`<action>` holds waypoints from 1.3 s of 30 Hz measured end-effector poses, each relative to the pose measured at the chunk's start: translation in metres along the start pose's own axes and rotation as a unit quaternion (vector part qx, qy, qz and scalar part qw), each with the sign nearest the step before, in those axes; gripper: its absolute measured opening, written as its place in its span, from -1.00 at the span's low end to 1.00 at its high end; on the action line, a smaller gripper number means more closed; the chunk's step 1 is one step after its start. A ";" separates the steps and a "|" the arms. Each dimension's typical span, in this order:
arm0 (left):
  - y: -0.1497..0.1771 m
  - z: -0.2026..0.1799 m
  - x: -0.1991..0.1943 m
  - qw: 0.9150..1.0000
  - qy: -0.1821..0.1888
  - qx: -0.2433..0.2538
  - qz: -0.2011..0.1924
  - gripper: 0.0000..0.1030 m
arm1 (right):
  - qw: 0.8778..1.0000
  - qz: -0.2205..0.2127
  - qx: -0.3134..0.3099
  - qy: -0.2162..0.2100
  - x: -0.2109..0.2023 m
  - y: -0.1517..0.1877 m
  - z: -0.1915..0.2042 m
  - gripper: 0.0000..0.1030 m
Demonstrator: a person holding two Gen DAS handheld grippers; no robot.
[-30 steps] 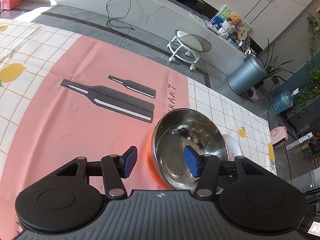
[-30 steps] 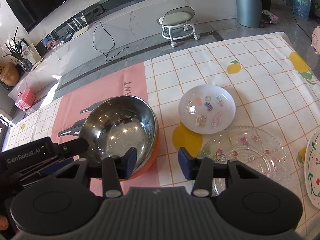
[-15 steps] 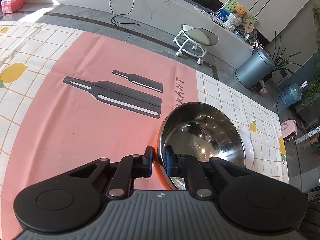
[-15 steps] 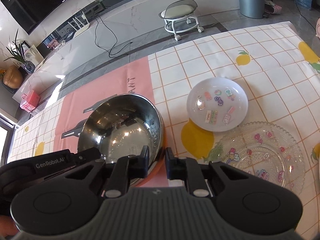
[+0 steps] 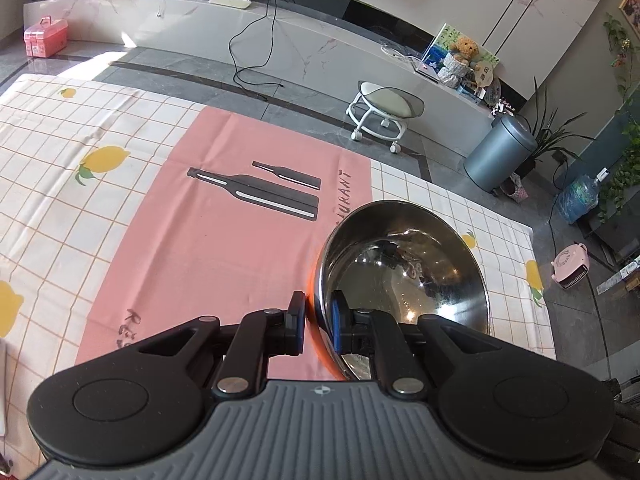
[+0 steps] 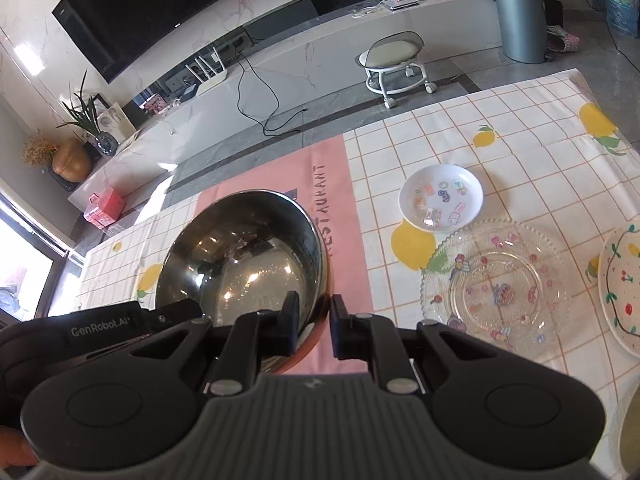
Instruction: Organize plates and bowls
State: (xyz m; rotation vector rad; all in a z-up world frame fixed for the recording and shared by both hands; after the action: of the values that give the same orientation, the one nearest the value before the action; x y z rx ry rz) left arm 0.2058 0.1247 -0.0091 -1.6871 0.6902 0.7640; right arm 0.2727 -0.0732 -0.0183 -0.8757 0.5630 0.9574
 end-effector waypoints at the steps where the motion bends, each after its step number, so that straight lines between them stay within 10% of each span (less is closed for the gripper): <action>1: 0.005 -0.002 -0.008 1.000 0.000 0.000 -0.004 -0.72 | 1.000 -0.001 0.000 -0.004 -0.008 0.005 -0.001 -0.73; 17: 0.081 -0.004 -0.061 1.000 0.011 -0.016 -0.001 -0.70 | 0.999 -0.020 0.003 -0.032 -0.082 0.077 -0.027 -0.74; 39: 0.128 -0.006 -0.050 0.999 0.004 0.007 0.044 -0.63 | 1.000 0.011 0.007 0.004 -0.063 0.113 -0.051 -0.78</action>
State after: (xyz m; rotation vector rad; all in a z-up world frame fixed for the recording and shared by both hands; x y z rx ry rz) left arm 0.0769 0.0931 -0.0452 -1.6576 0.7774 0.8123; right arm 0.1411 -0.1127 -0.0424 -0.8636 0.5865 0.9691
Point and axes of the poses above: each gripper's, at about its wrist camera, not at the fingertips, and x roughly the way its jaws point, z to its left, y to its underside, the point moved 4 cm from there along x, roughly the way its jaws point, and after that the axes turned 14 degrees about x, right-handed, at the moved point
